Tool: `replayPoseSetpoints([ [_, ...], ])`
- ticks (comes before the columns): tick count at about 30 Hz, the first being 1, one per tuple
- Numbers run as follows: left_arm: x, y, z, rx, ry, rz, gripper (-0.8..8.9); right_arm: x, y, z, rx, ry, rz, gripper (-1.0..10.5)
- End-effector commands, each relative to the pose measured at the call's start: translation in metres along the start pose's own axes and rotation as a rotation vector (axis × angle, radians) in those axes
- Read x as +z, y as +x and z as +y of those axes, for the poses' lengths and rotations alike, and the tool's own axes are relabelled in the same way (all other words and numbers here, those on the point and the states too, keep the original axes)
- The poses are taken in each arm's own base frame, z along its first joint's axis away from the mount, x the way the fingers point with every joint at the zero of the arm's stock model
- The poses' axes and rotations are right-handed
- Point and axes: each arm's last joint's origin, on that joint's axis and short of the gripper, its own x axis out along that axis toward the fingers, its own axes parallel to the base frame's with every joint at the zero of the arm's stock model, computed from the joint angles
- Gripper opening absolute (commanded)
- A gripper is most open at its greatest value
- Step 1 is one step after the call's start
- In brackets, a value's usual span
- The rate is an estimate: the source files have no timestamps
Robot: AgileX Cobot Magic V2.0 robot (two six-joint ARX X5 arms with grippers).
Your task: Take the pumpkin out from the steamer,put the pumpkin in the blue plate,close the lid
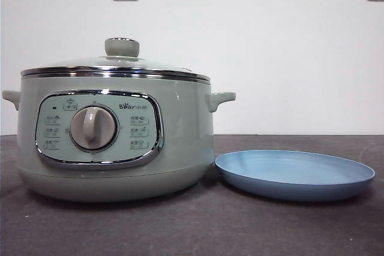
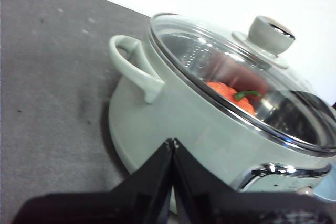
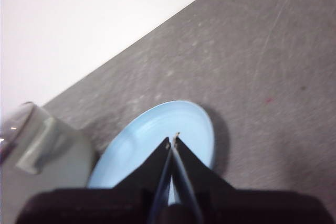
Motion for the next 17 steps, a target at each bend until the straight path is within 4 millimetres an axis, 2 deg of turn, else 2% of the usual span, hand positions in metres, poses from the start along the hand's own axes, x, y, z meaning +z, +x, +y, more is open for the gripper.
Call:
replayPoseSetpoints([
  [1, 0.005, -0.002, -0.003, -0.010, -0.051, -0.015, -0.08, 0.005, -0.002, 0.005, 0.058, 0.046, 0.013, 0.0],
  [5, 0.024, -0.011, -0.014, 0.017, -0.037, -0.065, -0.08, 0.018, -0.009, 0.016, 0.116, 0.043, 0.002, -0.1],
  [10, 0.054, -0.026, -0.032, 0.064, 0.004, -0.114, -0.08, 0.044, -0.022, 0.036, 0.135, 0.022, -0.021, -0.1],
  [17, 0.094, -0.025, -0.050, 0.075, 0.091, -0.092, -0.08, 0.085, -0.033, 0.065, 0.132, -0.087, -0.026, -0.1],
])
